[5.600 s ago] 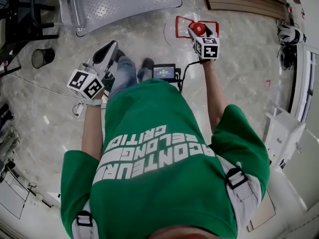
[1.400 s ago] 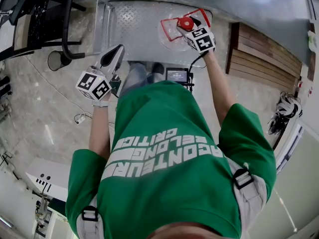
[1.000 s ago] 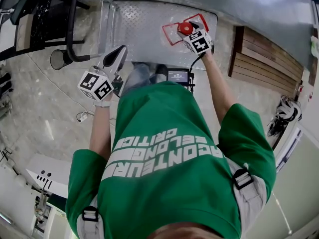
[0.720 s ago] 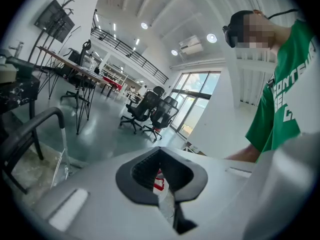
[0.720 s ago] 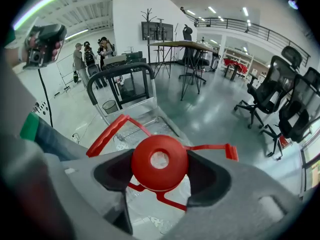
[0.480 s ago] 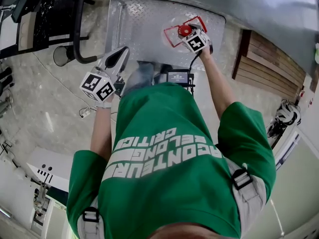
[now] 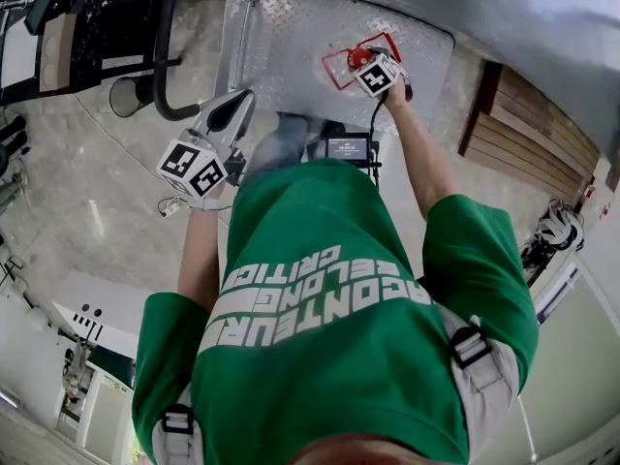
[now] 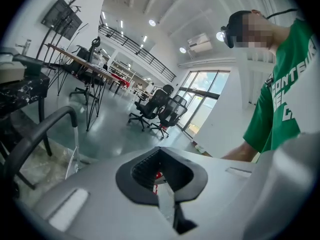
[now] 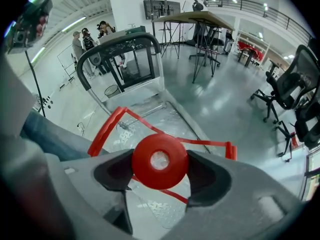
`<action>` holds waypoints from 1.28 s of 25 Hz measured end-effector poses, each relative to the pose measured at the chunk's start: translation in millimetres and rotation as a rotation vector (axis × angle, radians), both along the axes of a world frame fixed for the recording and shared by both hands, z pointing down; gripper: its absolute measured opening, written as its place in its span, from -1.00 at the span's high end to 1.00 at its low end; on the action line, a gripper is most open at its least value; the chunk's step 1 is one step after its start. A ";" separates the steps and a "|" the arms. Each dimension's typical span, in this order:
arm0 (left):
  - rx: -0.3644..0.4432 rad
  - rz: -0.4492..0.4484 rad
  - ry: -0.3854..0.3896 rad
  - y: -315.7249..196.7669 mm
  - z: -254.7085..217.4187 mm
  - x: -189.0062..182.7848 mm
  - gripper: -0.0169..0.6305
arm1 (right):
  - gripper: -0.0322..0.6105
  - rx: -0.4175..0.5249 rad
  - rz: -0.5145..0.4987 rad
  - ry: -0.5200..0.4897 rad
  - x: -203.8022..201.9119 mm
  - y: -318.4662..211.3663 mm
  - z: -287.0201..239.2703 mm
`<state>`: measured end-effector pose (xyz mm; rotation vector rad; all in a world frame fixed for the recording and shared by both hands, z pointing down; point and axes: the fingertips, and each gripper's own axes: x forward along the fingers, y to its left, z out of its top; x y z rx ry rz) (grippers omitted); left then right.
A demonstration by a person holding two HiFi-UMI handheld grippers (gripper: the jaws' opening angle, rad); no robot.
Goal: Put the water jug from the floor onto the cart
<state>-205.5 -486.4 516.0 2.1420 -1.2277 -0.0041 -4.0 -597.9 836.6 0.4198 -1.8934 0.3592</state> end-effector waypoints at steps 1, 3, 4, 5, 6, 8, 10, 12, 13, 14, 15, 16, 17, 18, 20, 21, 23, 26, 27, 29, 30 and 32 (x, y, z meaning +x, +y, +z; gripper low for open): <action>-0.004 -0.005 -0.001 -0.6 0.9 -3.0 0.91 | -0.03 -0.007 -0.002 0.010 -1.4 0.7 5.4; -0.010 -0.014 -0.005 -1.5 2.6 -9.1 0.91 | -0.03 -0.023 0.001 0.042 -1.5 2.8 16.1; -0.013 -0.017 -0.007 -1.5 3.3 -11.8 0.91 | -0.03 -0.031 0.001 0.055 -2.0 4.2 21.0; -0.017 -0.020 -0.008 -1.5 3.9 -13.9 0.91 | -0.03 -0.037 -0.004 0.055 -5.2 5.3 25.0; -0.020 -0.024 -0.008 -1.5 4.2 -15.7 0.91 | -0.03 -0.042 -0.010 0.049 -9.3 6.3 28.6; -0.024 -0.032 -0.009 -1.1 4.3 -18.5 0.90 | -0.03 -0.054 -0.015 0.051 -13.4 8.8 36.0; -0.028 -0.039 -0.008 -0.3 4.7 -20.8 0.91 | -0.03 -0.065 -0.014 0.066 -14.6 12.9 43.9; -0.031 -0.043 -0.008 0.2 5.8 -23.0 0.91 | -0.03 -0.065 -0.017 0.071 -17.9 16.6 49.2; -0.031 -0.045 -0.008 0.1 6.5 -24.4 0.91 | -0.03 -0.060 -0.020 0.069 -21.2 17.5 50.4; -0.032 -0.048 -0.008 0.1 7.1 -25.9 0.91 | -0.03 -0.055 -0.023 0.071 -24.5 18.3 51.1; -0.032 -0.049 -0.006 0.0 7.6 -27.0 0.91 | -0.03 -0.052 -0.027 0.075 -27.1 19.4 51.7; -0.032 -0.049 -0.005 0.0 7.8 -27.5 0.91 | -0.03 -0.050 -0.033 0.083 -28.8 20.9 52.3; -0.031 -0.049 -0.004 0.2 7.7 -27.3 0.91 | -0.03 -0.052 -0.039 0.092 -29.5 23.1 53.0; -0.029 -0.047 -0.003 0.4 7.3 -26.3 0.91 | -0.03 -0.056 -0.047 0.101 -29.2 26.1 54.0; -0.022 -0.041 -0.001 1.0 5.2 -22.5 0.91 | -0.03 -0.069 -0.061 0.117 -26.4 32.9 56.3; -0.018 -0.035 -0.001 1.3 3.8 -20.3 0.91 | -0.03 -0.075 -0.065 0.125 -24.2 36.1 57.4; -0.009 -0.025 -0.003 1.9 1.4 -17.0 0.91 | -0.03 -0.093 -0.069 0.141 -20.1 41.7 60.2; -0.003 -0.015 -0.005 3.3 0.1 -16.2 0.91 | -0.03 -0.113 -0.079 0.158 -19.7 46.2 62.5; -0.001 -0.012 -0.006 4.1 0.1 -16.3 0.91 | -0.03 -0.109 -0.077 0.156 -20.4 46.0 61.1; 0.005 -0.007 -0.008 5.2 -0.5 -16.1 0.91 | -0.03 -0.099 -0.065 0.139 -21.9 44.6 54.9; 0.009 -0.005 -0.009 5.5 -1.4 -15.3 0.91 | -0.03 -0.091 -0.058 0.124 -22.9 43.3 50.0; 0.020 0.000 -0.010 7.0 -5.0 -10.2 0.91 | -0.03 -0.065 -0.040 0.079 -23.2 39.8 35.8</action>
